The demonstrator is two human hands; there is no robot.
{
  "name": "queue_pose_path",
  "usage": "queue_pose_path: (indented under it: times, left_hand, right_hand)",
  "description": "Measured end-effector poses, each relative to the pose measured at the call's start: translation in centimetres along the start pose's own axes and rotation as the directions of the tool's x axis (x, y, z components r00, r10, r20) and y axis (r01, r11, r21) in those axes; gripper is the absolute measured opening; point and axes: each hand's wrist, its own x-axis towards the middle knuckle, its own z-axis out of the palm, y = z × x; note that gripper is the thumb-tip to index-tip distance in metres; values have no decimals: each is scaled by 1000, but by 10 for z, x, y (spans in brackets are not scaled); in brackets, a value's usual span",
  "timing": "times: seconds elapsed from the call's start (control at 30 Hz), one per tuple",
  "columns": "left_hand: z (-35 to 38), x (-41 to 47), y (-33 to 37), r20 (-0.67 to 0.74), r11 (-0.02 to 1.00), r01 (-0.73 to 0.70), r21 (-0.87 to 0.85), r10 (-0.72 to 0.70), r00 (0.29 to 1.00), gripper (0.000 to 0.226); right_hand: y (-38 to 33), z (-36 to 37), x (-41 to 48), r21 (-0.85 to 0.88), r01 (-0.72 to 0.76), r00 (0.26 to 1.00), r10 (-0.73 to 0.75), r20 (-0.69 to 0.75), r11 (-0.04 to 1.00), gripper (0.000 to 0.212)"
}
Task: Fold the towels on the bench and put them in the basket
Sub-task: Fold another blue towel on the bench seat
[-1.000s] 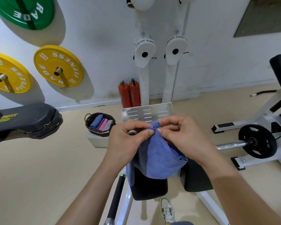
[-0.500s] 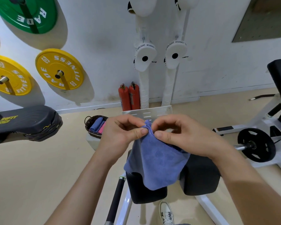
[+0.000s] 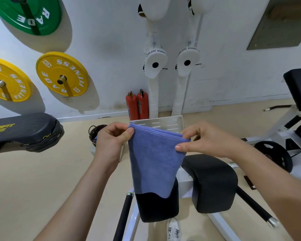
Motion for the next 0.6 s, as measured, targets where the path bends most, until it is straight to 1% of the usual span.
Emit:
queue_pose_path:
  times: [0.1,0.17,0.23,0.33,0.4,0.47,0.53,0.57,0.6]
  left_hand:
    - [12,25,-18,-22,997,72,-2,-72,997,20]
    - [22,47,-23,-24,995,95,-1,-95,995,20]
    - [32,73,-23,-16,996,84,18,-84,996,28]
    - [41,107,-20,-17,994,32,101,-30,999,25]
    - [43,123,-19,-38,987,-24,159,30,999,26]
    - [41,127,-24,-40,974,-60,220,70,997,27]
    - [34,117,-41,-6,956,-60,288,64,998,30]
    - [30,109,-54,13,943,-54,328,53,999,32]
    - [24,100,-70,25,921,-58,386,53,998,35]
  right_hand:
    - [20,-1,32,-241,-55,992,25,-128,969,31]
    - [32,-7,56,-336,-60,982,-4,-187,940,33]
    - [43,-16,79,-413,-1,973,-95,-212,911,27]
    - [54,-28,105,-553,71,941,-240,-239,830,20]
    - [63,-34,119,-601,125,901,-344,-264,789,19]
    - [77,-31,130,-663,185,861,-446,-246,725,15]
    - [97,-20,136,-717,231,823,-525,-215,657,11]
    - [109,-10,137,-732,261,808,-558,-192,629,12]
    - [122,3,137,-739,294,798,-581,-159,606,18]
